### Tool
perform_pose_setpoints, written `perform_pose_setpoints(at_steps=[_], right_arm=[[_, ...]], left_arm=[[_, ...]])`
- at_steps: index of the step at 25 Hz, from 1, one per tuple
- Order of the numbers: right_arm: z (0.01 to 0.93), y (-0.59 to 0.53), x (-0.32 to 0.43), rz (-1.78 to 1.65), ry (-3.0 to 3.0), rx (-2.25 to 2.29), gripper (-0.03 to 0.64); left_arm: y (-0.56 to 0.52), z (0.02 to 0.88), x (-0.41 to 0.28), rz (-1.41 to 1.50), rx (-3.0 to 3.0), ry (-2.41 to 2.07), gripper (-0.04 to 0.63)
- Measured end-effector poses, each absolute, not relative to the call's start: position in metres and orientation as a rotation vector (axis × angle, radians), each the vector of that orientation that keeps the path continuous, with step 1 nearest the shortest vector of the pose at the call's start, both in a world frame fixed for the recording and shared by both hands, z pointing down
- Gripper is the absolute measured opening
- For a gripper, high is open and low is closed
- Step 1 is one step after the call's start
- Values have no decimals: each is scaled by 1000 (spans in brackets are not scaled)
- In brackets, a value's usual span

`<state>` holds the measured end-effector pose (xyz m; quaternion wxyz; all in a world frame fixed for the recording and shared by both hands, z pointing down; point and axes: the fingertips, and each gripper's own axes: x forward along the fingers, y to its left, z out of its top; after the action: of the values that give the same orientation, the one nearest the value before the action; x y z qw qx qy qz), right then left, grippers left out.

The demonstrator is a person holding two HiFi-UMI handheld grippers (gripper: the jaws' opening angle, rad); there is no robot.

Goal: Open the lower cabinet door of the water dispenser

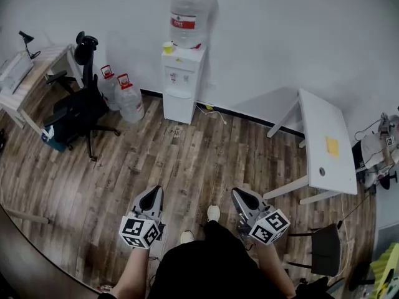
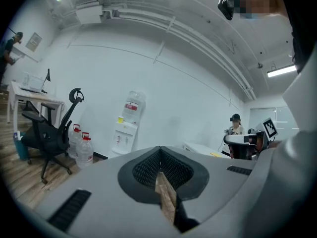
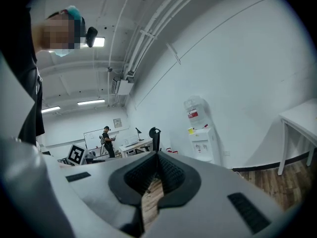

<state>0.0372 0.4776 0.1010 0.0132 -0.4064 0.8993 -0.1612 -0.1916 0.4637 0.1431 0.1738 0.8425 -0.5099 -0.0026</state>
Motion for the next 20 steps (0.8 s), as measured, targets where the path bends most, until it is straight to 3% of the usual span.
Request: perform_pose_setpoints(at_steps=[20], right_arm=[[112,397,54,-531,2813,-1220,23]], left_arm=[[397,155,-181,25,2339,-1488,14]])
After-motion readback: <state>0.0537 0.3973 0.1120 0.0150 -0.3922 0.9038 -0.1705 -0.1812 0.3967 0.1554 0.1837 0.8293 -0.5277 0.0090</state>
